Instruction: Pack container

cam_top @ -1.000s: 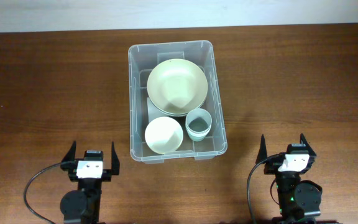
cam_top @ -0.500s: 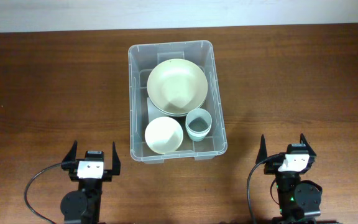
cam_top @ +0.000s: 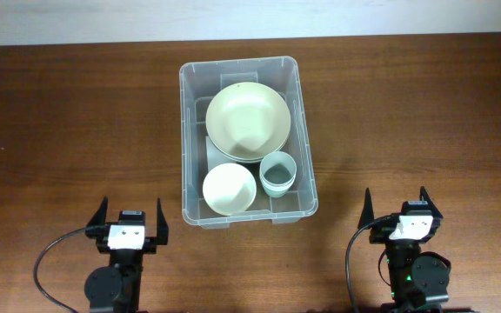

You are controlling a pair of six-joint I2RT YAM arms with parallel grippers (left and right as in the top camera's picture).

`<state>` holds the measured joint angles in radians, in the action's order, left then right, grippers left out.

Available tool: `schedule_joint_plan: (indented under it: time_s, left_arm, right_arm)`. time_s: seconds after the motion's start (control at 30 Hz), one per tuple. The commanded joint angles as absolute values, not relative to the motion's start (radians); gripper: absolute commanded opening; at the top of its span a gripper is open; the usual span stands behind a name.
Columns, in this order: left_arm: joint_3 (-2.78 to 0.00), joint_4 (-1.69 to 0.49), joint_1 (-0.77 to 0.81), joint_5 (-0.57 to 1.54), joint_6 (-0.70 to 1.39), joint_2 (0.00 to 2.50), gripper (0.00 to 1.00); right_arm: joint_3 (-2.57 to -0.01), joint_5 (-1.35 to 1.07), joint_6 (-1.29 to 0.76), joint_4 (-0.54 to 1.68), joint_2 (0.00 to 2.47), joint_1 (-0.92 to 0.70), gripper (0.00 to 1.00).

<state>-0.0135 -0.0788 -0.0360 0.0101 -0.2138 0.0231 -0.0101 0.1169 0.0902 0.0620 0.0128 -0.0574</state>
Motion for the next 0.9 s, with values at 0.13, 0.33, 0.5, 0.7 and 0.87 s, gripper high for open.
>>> schedule_joint_plan:
  time_s: [0.13,0.33,0.5,0.7,0.87]
  left_arm:
    - [-0.009,-0.083,-0.089,0.0,-0.215,0.012,1.0]
    - [-0.009,-0.083,-0.112,0.0,-0.215,0.012,0.99]
    - [-0.009,-0.083,-0.112,0.0,-0.215,0.012,0.99]
    - [-0.009,-0.083,-0.112,0.0,-0.215,0.012,0.99]
    - [-0.009,-0.083,-0.112,0.0,-0.215,0.012,0.99]
  right_arm:
    - [-0.006,0.112,0.097,0.072,0.006,-0.05,0.99]
    - [-0.006,0.112,0.097,0.072,0.006,-0.05,0.99]
    - [-0.006,0.112,0.097,0.072,0.006,-0.05,0.99]
    - [-0.006,0.112,0.097,0.072,0.006,-0.05,0.99]
    - [-0.006,0.112,0.097,0.072,0.006,-0.05,0.99]
